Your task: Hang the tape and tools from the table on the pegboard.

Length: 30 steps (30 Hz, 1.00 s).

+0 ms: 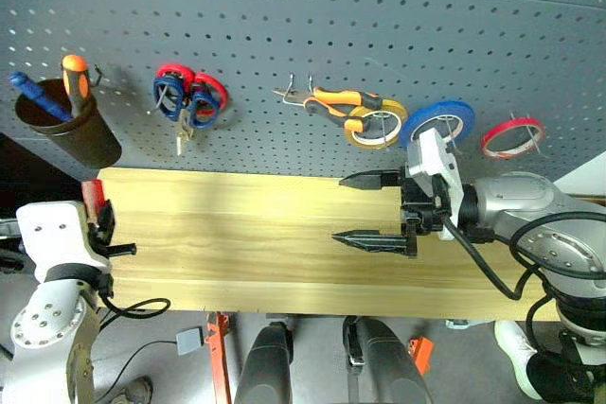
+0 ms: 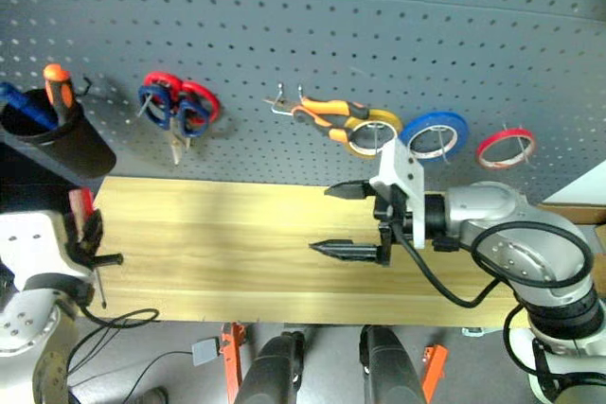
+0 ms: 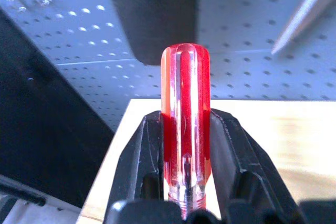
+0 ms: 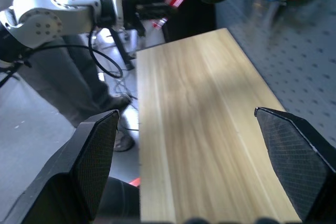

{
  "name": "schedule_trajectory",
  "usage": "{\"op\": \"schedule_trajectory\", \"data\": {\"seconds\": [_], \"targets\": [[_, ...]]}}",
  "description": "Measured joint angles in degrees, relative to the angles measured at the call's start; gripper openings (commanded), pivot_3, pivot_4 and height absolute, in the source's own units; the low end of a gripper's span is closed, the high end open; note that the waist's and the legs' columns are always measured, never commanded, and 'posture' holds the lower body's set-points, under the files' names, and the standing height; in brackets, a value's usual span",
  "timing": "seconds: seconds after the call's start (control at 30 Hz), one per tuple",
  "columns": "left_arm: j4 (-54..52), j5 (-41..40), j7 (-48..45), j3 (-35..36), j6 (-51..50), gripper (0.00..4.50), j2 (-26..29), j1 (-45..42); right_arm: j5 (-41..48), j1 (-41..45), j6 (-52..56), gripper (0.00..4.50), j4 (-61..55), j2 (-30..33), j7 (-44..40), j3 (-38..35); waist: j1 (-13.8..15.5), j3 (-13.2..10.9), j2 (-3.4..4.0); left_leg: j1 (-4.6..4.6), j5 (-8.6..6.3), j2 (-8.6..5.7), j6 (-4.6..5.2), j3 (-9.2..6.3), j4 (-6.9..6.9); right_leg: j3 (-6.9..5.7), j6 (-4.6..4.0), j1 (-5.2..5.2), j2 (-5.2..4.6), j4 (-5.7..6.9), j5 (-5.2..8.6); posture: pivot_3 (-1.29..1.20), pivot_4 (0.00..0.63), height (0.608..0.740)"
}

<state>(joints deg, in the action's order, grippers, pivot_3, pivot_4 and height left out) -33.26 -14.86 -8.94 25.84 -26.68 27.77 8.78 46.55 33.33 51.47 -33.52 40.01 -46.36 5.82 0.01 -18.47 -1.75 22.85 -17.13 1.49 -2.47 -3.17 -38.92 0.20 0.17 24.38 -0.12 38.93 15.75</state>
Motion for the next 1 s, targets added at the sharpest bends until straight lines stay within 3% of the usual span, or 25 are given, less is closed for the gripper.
{"op": "schedule_trajectory", "data": {"seconds": [0.27,0.53,0.7,1.0], "targets": [[-2.8,0.7,-4.6,-4.8,5.3,0.85,6.3,-20.1,-0.3,-0.1,-2.9,4.5,-0.1,-0.2,-0.9,-0.7,-0.1,0.0,0.01,0.03,0.09,0.01,-0.16,0.1,0.05,0.01,0.0,0.01,0.01,-0.07,0.0,0.01,0.304,0.74],[-2.9,-0.2,-4.9,-5.9,2.7,0.85,7.4,-30.3,0.4,-0.1,-4.1,4.5,0.0,-0.5,-1.8,-1.7,-0.1,0.0,0.0,0.08,0.1,0.01,-0.18,0.06,0.0,-0.05,0.0,0.02,0.01,-0.06,0.0,0.03,0.296,0.74],[-2.9,-0.2,-4.0,-2.1,-0.3,0.85,10.2,-33.7,1.6,0.0,-4.1,4.5,0.2,-0.1,-3.2,-1.9,-0.2,0.0,0.0,0.02,0.12,0.02,-0.21,0.09,0.0,-0.04,0.0,0.01,0.03,0.0,0.0,0.05,0.286,0.74],[3.0,-0.3,-1.1,8.0,-2.7,0.85,10.5,-34.3,1.7,1.3,-4.3,4.5,2.4,0.1,-4.9,-2.2,0.3,0.0,-0.02,0.04,0.16,0.04,-0.28,-0.01,-0.05,-0.16,0.0,0.0,0.04,0.03,0.0,0.07,0.268,0.74]]}}
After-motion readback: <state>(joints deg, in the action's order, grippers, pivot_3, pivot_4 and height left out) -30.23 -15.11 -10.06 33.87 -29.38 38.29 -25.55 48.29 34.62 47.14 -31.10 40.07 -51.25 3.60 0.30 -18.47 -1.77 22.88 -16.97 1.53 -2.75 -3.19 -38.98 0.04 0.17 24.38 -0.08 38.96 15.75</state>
